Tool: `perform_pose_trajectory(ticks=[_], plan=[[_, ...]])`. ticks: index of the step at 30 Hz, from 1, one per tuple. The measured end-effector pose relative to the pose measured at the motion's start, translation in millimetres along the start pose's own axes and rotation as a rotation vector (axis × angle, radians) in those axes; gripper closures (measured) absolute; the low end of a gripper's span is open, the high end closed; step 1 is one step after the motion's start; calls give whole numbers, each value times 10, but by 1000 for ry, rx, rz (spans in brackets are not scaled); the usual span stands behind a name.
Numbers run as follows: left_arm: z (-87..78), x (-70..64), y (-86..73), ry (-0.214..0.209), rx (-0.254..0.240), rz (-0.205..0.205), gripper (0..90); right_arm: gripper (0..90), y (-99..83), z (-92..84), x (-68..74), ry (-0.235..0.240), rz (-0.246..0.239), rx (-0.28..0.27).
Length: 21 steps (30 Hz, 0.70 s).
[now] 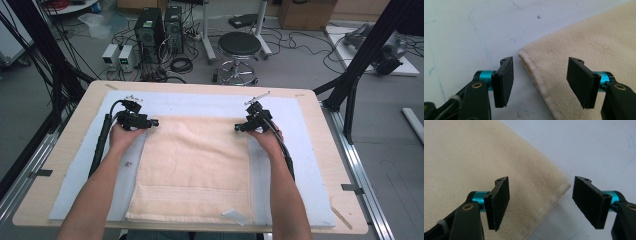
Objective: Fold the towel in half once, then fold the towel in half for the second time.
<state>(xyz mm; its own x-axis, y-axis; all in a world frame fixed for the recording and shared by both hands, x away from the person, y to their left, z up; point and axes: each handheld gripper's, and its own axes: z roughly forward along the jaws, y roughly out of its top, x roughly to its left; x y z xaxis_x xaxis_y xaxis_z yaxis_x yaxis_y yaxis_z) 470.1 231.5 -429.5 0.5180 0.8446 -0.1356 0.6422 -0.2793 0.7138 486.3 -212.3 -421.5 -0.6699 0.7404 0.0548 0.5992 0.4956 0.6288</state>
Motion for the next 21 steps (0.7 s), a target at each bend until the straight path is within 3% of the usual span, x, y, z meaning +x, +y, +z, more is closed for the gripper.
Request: perform_pose_trajectory(ticks=[4,7,11,21], plan=[[69,-49,-13,-5,13,11,395,294,-18,42,-2,0,16,11],[72,-66,-5,-3,10,21,395,294,-3,40,11,-6,2,6],[52,-71,5,0,-3,21,393,294,21,9,26,-8,-6,-20],[43,-56,5,11,-9,8,390,294,23,12,26,-11,-4,-19]])
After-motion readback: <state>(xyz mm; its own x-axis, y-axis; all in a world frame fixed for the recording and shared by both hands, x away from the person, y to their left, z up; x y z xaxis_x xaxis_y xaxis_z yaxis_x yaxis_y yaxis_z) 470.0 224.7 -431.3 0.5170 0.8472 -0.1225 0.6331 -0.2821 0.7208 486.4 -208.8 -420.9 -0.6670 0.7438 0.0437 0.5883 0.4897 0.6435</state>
